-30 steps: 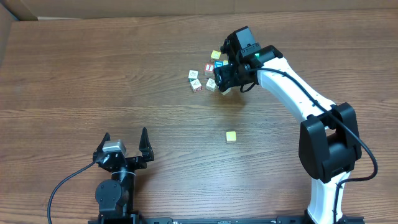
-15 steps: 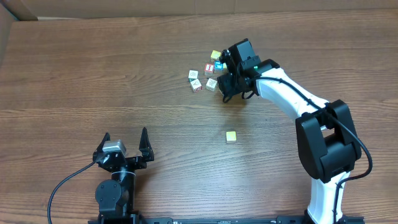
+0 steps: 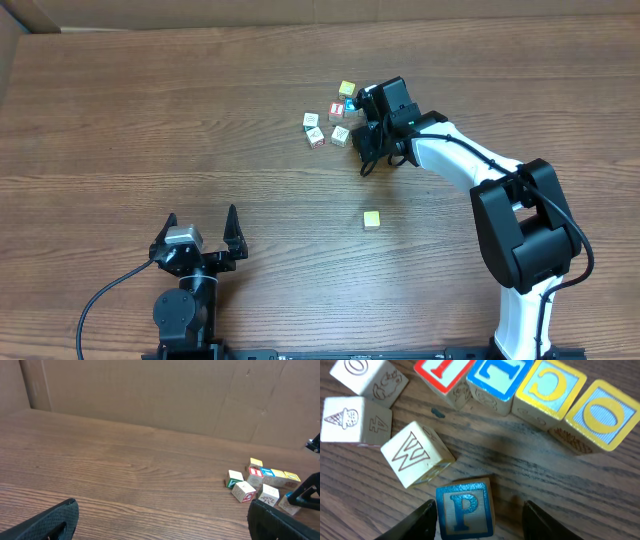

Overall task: Flip 5 blocks
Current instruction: 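Move the right gripper to the blue P block and grasp it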

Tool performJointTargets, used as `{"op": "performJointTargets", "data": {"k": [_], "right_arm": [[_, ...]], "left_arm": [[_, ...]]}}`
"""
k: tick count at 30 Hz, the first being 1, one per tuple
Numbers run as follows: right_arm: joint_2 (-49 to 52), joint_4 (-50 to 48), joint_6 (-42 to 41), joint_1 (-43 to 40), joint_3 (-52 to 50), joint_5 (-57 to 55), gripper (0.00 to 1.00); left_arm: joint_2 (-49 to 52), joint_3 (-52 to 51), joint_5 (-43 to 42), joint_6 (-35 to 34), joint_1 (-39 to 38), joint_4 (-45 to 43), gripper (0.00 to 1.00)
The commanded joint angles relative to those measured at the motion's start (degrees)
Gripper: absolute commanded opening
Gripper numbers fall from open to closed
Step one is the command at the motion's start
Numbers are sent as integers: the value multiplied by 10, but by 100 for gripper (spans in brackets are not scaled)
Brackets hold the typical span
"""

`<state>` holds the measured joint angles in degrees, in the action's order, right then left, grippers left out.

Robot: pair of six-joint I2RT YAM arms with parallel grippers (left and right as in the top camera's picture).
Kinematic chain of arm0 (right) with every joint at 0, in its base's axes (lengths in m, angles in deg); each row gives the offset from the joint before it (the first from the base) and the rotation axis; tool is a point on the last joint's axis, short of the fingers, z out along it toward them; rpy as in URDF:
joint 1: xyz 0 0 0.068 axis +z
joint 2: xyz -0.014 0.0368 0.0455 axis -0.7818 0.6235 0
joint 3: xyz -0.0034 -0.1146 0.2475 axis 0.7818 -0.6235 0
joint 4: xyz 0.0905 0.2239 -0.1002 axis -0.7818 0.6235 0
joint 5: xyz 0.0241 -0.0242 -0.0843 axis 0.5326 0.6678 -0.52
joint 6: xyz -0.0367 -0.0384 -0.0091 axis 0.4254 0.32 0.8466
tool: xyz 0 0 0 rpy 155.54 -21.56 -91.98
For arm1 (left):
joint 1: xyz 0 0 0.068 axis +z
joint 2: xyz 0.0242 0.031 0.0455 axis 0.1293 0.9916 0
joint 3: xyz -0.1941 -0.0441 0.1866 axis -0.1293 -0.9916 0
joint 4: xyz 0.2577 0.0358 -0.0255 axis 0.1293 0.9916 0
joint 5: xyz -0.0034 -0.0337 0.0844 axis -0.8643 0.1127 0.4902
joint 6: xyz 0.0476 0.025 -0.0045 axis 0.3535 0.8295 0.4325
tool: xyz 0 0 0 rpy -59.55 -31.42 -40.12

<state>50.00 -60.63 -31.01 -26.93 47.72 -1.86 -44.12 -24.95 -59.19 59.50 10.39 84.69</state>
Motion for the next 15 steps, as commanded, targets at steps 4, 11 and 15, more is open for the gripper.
{"op": "performJointTargets", "data": {"k": [4, 11, 15], "right_arm": [[2, -9, 0, 3, -3, 5, 49], [2, -7, -2, 3, -3, 38, 41], [2, -3, -15, 3, -3, 44, 35]], "left_arm": [[-6, -2, -6, 10, -3, -1, 100], [-6, -2, -6, 10, -3, -1, 100], [-6, -2, -6, 10, -3, -1, 100]]}}
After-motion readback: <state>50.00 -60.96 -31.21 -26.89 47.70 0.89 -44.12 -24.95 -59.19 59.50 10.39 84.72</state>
